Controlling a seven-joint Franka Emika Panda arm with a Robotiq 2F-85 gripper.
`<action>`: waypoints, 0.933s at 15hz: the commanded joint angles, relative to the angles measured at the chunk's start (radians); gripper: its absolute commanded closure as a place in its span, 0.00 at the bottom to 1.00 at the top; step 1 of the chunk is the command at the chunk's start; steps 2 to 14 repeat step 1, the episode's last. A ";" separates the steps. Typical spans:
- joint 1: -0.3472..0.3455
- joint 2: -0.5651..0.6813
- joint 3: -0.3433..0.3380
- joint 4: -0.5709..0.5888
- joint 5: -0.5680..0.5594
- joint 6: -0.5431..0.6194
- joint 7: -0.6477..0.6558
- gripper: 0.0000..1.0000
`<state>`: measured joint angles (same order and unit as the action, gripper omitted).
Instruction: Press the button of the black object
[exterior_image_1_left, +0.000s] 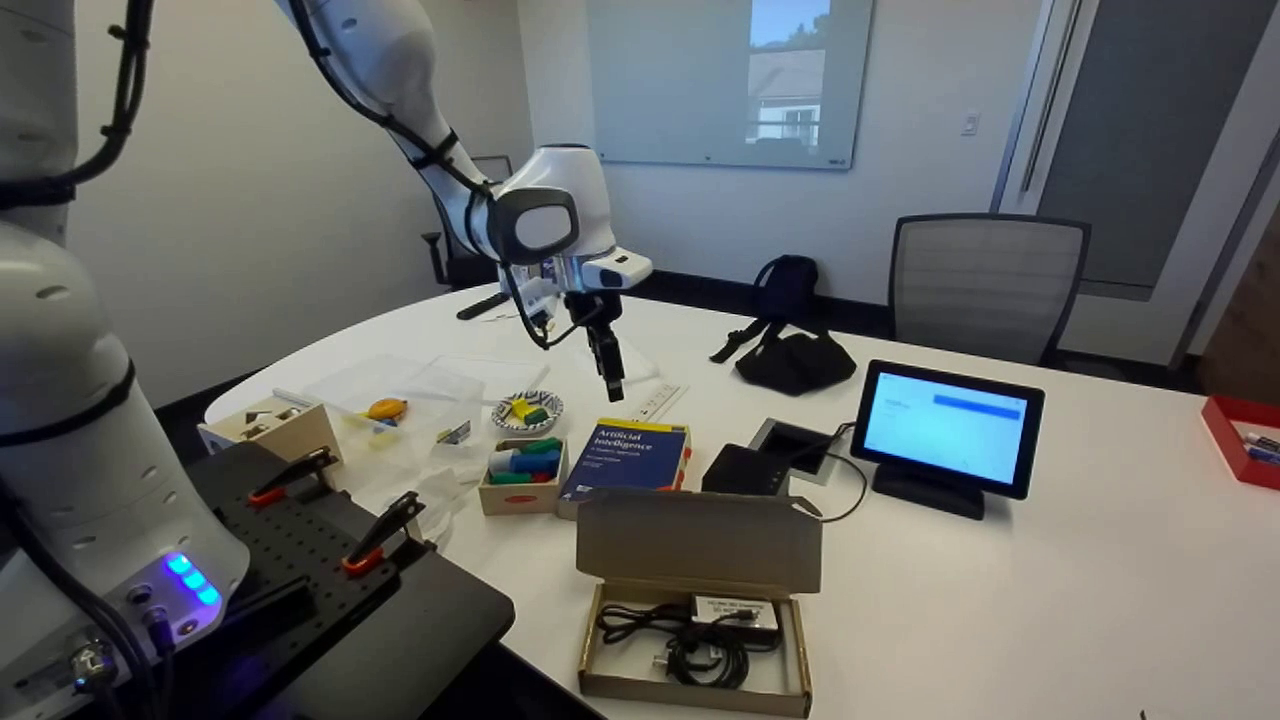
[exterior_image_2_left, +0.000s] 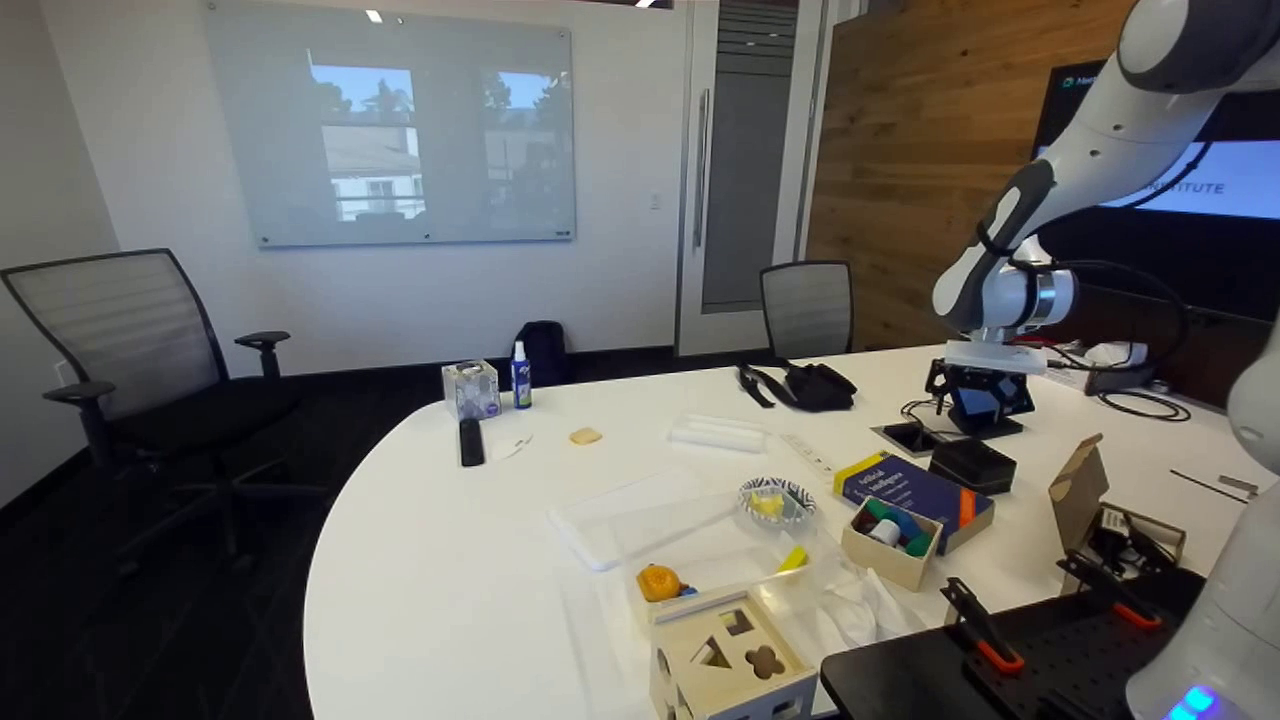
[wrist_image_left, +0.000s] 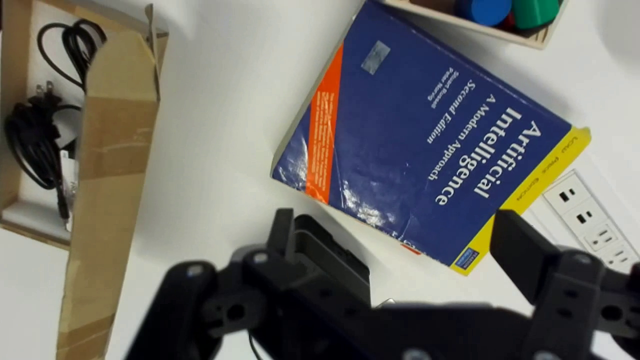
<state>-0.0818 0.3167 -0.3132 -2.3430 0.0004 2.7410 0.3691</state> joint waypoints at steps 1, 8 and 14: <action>0.001 -0.100 0.017 -0.109 -0.023 0.028 -0.043 0.00; 0.001 -0.100 0.017 -0.109 -0.023 0.028 -0.043 0.00; 0.001 -0.100 0.017 -0.109 -0.023 0.028 -0.043 0.00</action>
